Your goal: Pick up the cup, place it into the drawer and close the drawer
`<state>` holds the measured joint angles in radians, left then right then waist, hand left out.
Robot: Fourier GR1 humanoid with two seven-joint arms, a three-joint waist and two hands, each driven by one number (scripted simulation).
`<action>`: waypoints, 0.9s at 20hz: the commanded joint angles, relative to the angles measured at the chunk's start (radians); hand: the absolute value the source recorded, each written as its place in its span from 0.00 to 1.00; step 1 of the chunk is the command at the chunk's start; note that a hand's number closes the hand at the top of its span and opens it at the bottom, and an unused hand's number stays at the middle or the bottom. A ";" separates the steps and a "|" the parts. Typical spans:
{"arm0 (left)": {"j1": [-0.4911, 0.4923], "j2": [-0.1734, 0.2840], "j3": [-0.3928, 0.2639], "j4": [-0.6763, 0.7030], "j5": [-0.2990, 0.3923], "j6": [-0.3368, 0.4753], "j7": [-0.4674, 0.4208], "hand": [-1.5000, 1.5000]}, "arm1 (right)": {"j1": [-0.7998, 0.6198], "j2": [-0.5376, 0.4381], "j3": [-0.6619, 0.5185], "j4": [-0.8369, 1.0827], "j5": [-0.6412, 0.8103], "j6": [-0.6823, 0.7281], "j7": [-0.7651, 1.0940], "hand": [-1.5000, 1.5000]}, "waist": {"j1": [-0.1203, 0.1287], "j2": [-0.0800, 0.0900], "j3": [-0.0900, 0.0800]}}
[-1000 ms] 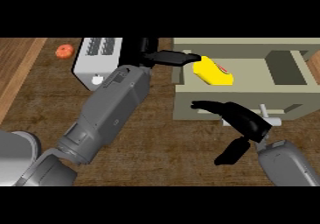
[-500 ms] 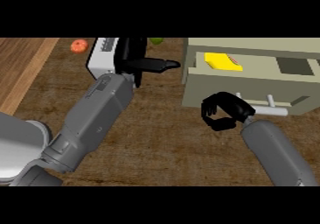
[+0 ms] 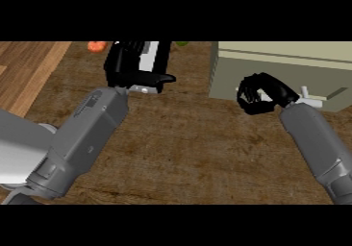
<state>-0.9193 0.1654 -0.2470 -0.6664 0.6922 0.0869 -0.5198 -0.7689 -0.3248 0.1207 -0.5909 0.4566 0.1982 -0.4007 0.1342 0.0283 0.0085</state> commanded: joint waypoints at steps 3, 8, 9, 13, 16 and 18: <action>0.039 0.023 -0.011 -0.045 -0.006 -0.019 0.006 0.00 | -0.154 -0.067 -0.104 0.112 -0.033 -0.049 0.038 1.00 | 0.042 0.011 -0.003; 0.065 0.034 -0.023 -0.063 -0.005 -0.058 0.019 0.00 | -0.178 -0.102 -0.137 0.093 -0.073 -0.012 0.057 1.00 | 0.066 0.015 -0.004; 0.062 0.018 -0.027 -0.067 -0.005 -0.059 0.014 0.00 | -0.186 -0.109 -0.137 0.086 -0.075 -0.003 0.064 1.00 | 0.065 0.019 -0.004; 0.082 0.035 -0.027 -0.074 0.000 -0.080 0.024 0.00 | -0.177 -0.144 -0.147 0.061 -0.097 0.039 0.052 1.00 | 0.079 0.023 -0.006; 0.061 0.032 -0.026 -0.090 0.008 -0.088 0.042 0.00 | -0.162 -0.143 -0.155 0.045 -0.118 0.059 0.045 1.00 | 0.085 0.025 -0.003; 0.083 0.027 -0.027 -0.097 0.011 -0.098 0.030 0.00 | -0.158 -0.158 -0.167 0.032 -0.135 0.077 0.043 1.00 | 0.086 0.022 -0.005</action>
<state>-0.8448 0.2002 -0.2707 -0.7482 0.6975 0.0035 -0.4898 -0.7504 -0.3746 0.0409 -0.5932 0.3155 0.3951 -0.4291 0.1838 0.0365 0.0184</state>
